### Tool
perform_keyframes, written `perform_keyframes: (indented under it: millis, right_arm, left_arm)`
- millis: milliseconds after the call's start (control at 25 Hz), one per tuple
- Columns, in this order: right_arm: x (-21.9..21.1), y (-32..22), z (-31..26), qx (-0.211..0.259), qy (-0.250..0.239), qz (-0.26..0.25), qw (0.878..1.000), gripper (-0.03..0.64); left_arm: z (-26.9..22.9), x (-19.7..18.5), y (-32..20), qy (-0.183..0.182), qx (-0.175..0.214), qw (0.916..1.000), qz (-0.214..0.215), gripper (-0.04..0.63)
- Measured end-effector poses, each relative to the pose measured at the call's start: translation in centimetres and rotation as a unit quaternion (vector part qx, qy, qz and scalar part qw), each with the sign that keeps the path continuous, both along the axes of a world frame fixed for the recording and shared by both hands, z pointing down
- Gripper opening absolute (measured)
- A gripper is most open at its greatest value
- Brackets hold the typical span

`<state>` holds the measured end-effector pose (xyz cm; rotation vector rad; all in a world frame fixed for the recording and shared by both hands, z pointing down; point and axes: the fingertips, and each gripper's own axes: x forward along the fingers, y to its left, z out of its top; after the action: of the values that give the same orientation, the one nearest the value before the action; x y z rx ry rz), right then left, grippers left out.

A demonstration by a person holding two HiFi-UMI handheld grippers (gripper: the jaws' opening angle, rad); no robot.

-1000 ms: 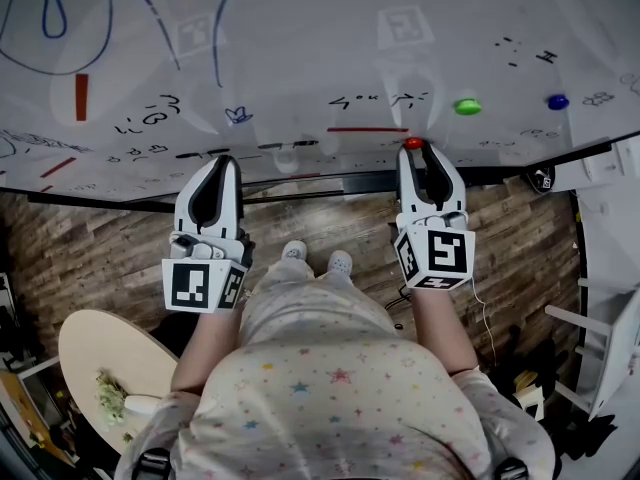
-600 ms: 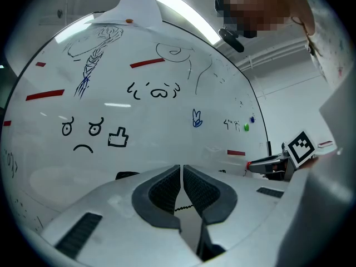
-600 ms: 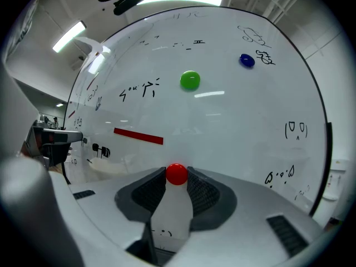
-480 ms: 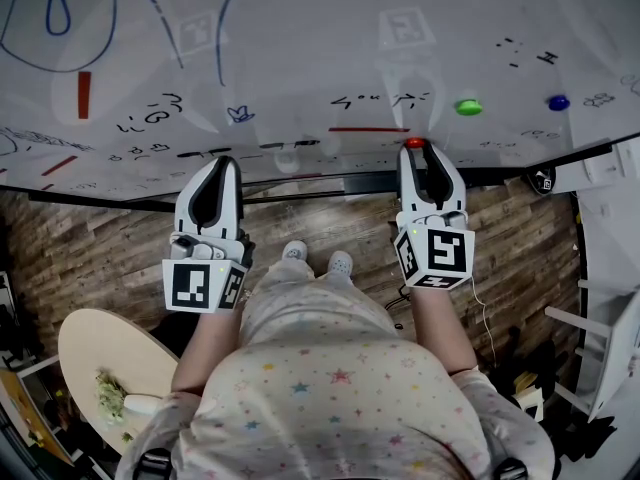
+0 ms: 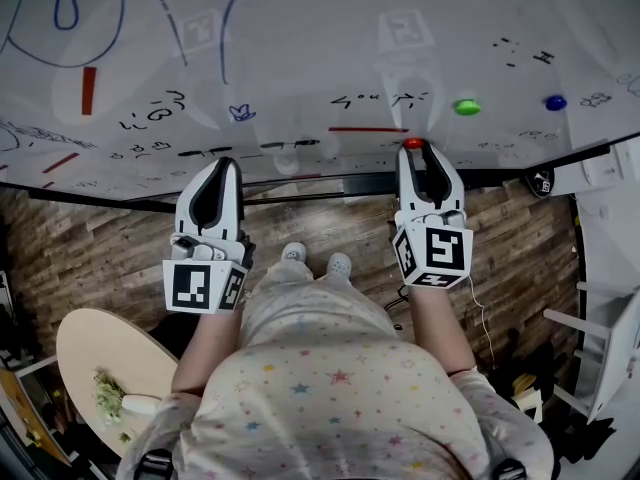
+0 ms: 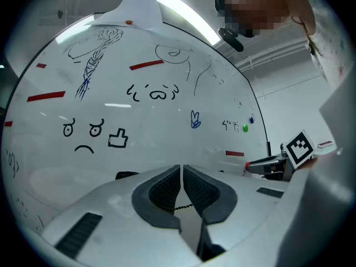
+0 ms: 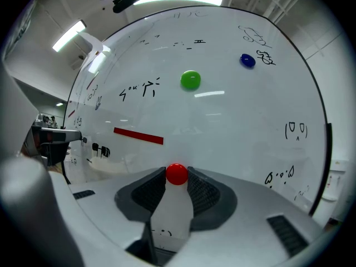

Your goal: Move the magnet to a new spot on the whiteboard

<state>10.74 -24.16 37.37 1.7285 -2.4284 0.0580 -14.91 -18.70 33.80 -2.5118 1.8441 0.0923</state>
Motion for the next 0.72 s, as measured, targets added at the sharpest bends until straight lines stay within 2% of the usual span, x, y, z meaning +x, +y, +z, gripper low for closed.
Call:
perform_keyframes:
  millis: [720]
  right_arm:
    - [-0.32,0.17,0.24,-0.005,0.012,0.001,1.000,0.128]
  left_arm:
    - [-0.37,0.07,0.94,0.005,0.006,1.0000,0.003,0.026]
